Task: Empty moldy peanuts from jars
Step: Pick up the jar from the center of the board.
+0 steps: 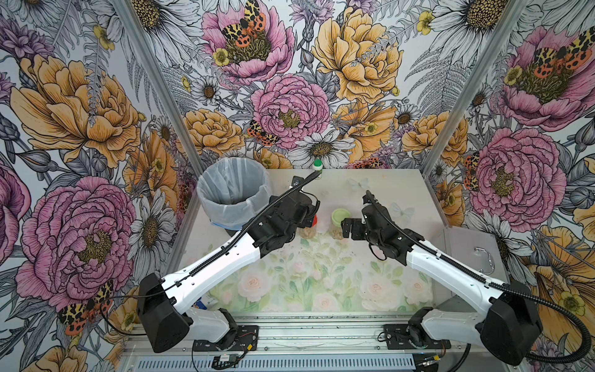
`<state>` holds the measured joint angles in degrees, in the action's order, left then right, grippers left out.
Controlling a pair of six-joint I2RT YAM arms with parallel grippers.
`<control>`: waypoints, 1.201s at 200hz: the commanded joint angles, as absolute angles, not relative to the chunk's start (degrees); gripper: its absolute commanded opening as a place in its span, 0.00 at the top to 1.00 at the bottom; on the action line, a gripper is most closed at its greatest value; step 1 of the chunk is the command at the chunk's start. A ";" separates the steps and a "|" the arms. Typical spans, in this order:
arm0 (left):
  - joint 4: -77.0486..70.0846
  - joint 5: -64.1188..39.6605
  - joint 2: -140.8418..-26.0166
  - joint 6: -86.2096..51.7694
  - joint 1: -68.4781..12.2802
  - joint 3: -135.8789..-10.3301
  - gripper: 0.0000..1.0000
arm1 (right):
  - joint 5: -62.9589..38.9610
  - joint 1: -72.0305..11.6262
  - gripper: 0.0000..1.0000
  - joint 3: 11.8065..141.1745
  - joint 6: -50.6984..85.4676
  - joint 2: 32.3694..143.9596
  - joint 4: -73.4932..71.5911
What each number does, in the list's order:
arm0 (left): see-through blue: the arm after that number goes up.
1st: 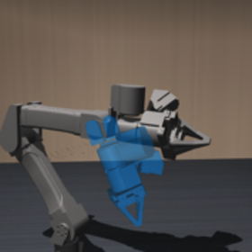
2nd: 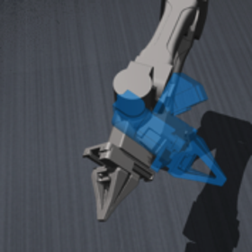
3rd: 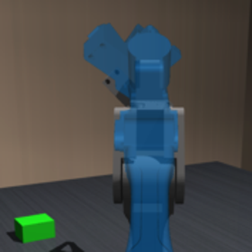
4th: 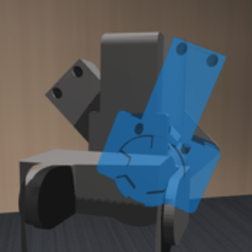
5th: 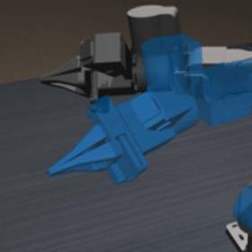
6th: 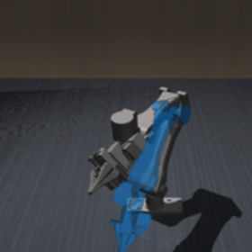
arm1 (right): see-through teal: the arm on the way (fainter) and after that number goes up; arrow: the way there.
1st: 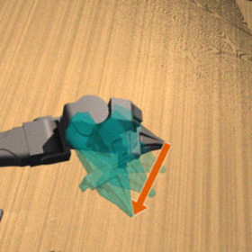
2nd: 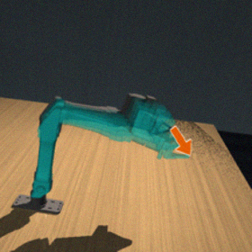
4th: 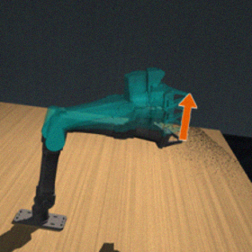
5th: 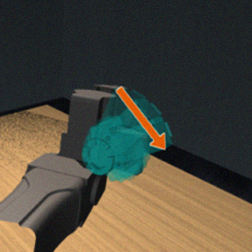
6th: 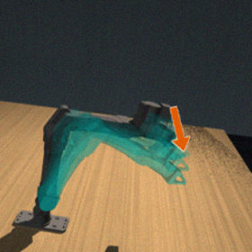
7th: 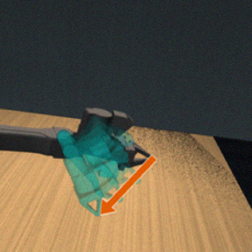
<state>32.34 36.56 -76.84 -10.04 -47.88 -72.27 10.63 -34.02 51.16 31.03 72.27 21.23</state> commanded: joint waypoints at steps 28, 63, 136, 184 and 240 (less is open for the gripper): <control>27.18 32.97 -72.39 -7.48 -46.59 -69.17 0.01 | 18.68 -39.05 0.00 53.63 29.51 76.90 19.43; 27.18 27.43 -72.45 -6.50 -45.19 -68.89 0.01 | 19.94 -39.98 0.00 55.36 29.86 80.77 18.94; 26.70 24.14 -73.48 -8.68 -42.25 -68.53 0.01 | 22.21 -40.23 0.00 58.24 28.53 88.51 16.41; 22.80 19.29 -72.62 -9.23 -40.80 -65.87 0.01 | 21.14 -38.79 0.00 58.91 28.28 91.51 13.51; 22.35 18.64 -71.99 -4.87 -40.71 -64.80 0.01 | 17.26 -36.65 0.03 58.97 28.53 94.79 10.61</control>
<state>24.36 20.03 -73.56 -7.77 -41.06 -65.71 19.29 -37.45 57.45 28.86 92.60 13.37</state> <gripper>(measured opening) 0.987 0.980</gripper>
